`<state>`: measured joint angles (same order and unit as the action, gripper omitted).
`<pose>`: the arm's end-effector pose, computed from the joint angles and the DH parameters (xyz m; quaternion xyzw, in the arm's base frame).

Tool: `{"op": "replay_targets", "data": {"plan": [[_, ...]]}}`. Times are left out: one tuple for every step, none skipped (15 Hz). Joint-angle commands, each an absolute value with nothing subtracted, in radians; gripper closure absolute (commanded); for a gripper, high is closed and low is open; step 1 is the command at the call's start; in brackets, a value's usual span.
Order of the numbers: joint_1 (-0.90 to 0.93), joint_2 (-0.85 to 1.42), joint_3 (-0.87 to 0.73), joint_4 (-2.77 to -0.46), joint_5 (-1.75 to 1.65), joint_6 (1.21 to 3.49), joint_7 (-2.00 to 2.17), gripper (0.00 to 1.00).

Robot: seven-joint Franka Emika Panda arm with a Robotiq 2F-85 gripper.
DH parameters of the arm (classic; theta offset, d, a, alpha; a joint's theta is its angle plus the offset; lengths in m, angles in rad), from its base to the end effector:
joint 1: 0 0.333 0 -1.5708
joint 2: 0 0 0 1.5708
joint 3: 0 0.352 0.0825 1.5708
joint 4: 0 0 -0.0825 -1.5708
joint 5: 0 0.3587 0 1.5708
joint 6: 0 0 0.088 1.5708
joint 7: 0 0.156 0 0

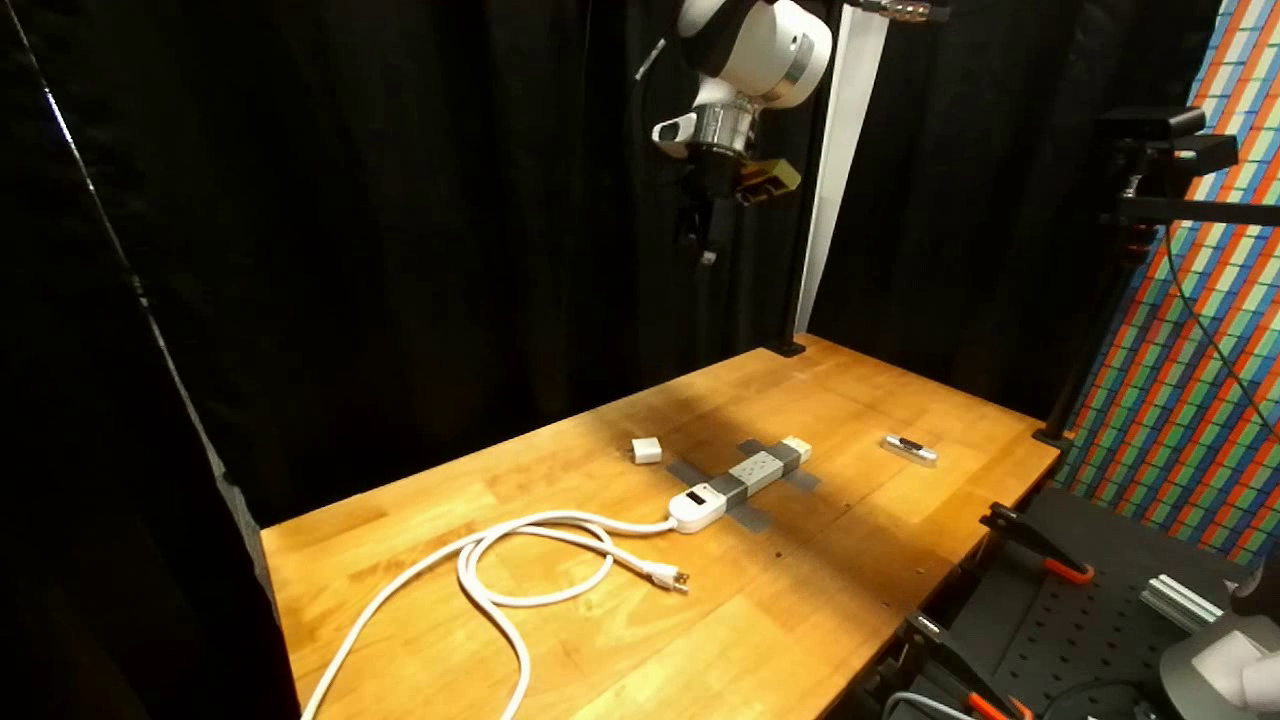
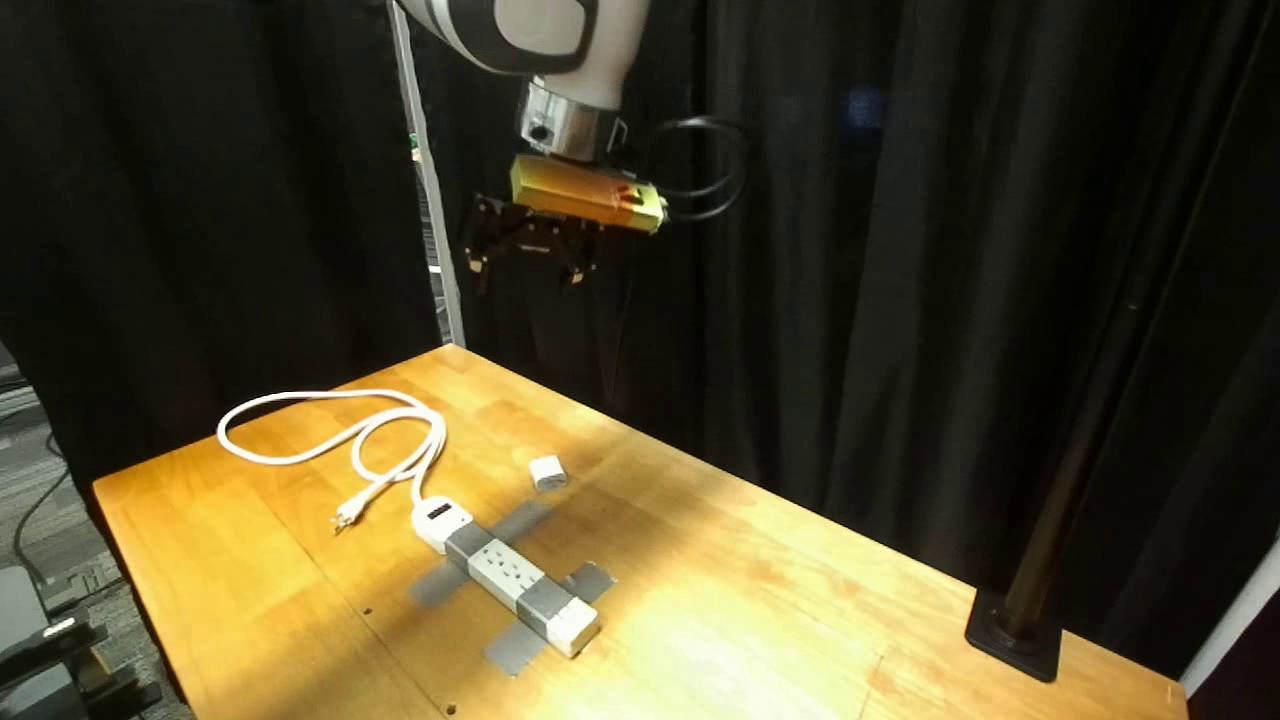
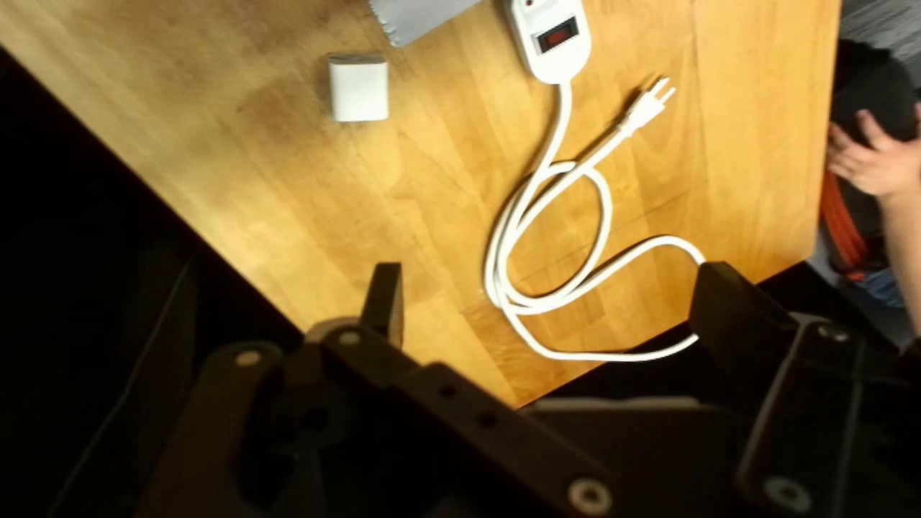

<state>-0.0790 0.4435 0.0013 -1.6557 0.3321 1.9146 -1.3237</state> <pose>0.6391 -0.0115 0.3420 -0.8383 -0.5162 -0.0273 0.1734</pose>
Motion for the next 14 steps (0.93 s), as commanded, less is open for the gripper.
{"op": "replay_targets", "data": {"plan": [[-0.136, 0.613, 0.04, -1.453, 0.317, 1.715, -1.328, 0.0], [-0.141, 0.643, 0.039, -1.425, 0.309, 1.688, -1.308, 0.0], [-0.135, 0.564, 0.044, -1.541, 0.313, 1.773, -1.318, 0.0], [-0.143, 0.596, 0.045, -1.513, 0.311, 1.751, -1.318, 0.0], [-0.148, 0.62, 0.046, -1.492, 0.311, 1.742, -1.318, 0.0], [-0.151, 0.633, 0.047, -1.479, 0.31, 1.735, -1.318, 0.0], [-0.151, 0.639, 0.047, -1.47, 0.31, 1.731, -1.318, 0.0], [-0.151, 0.639, 0.048, -1.466, 0.31, 1.729, -1.317, 0.0], [-0.151, 0.639, 0.049, -1.462, 0.31, 1.726, -1.317, 0.0], [-0.15, 0.639, 0.05, -1.458, 0.31, 1.723, -1.317, 0.0], [-0.162, 0.616, 0.062, -1.515, 0.367, 1.885, -1.359, 0.0], [-0.167, 0.637, 0.069, -1.509, 0.371, 1.935, -1.392, 0.0], [-0.183, 0.661, 0.082, -1.508, 0.393, 2.012, -1.417, 0.0], [-0.197, 0.678, 0.095, -1.515, 0.411, 2.084, -1.445, 0.0]]}}
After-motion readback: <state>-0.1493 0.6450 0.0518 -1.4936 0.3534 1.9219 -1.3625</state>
